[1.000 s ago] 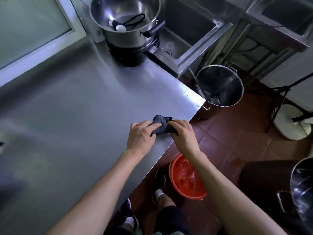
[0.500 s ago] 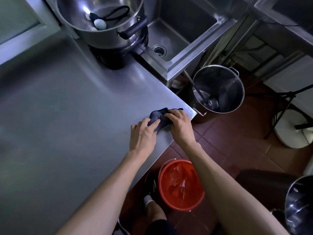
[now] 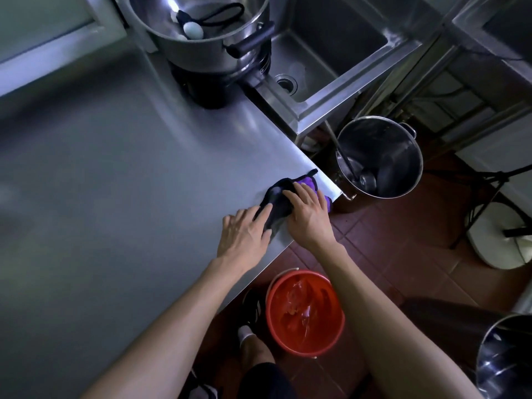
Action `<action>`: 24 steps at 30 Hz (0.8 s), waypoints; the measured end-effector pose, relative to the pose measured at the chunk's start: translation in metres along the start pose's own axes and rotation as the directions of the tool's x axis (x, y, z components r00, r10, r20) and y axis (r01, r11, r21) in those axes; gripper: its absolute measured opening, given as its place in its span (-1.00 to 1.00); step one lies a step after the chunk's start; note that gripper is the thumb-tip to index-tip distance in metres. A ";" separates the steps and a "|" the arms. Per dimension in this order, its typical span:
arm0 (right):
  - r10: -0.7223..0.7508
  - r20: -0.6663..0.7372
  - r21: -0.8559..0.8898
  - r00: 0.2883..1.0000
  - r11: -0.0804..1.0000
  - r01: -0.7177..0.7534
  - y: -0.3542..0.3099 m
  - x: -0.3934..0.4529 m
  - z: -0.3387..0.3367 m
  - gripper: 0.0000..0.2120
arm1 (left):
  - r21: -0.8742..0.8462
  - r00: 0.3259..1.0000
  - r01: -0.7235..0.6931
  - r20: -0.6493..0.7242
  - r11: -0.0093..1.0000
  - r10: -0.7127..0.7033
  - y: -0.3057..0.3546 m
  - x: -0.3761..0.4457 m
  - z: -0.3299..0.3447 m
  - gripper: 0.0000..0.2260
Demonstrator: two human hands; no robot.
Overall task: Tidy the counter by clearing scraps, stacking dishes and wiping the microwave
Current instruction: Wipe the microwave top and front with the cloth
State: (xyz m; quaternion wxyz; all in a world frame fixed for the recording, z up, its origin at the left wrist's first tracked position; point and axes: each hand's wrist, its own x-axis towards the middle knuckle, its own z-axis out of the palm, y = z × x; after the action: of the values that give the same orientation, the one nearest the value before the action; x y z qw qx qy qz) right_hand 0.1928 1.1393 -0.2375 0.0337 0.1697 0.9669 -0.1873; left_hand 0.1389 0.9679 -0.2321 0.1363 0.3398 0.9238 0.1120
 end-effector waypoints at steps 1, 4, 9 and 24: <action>0.005 -0.008 -0.004 1.000 1.000 -0.005 -0.007 -0.002 -0.002 -0.47 | -0.016 1.000 0.011 -0.004 1.000 -0.012 -0.006 -0.005 -0.004 -0.51; -0.014 -0.029 -0.042 0.999 0.999 0.013 -0.033 -0.011 -0.006 -0.55 | -0.060 0.999 0.042 -0.019 0.997 -0.043 -0.026 -0.024 -0.017 -0.61; -0.079 0.031 0.005 0.996 0.997 0.079 -0.089 -0.028 -0.010 -0.61 | -0.091 0.993 0.079 -0.085 0.993 -0.086 -0.060 -0.067 -0.045 -0.65; -0.385 0.164 0.053 0.908 0.923 0.382 -0.324 -0.116 0.001 -0.57 | -0.135 0.905 0.282 -0.291 0.950 -0.310 -0.205 -0.281 -0.130 -0.68</action>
State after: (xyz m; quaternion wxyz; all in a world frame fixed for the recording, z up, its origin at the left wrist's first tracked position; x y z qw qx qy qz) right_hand 0.1909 0.8197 -0.1093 0.0774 -0.0398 0.9730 -0.2136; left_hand 0.1798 0.6154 -0.1217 0.0207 0.1672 0.9686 0.1829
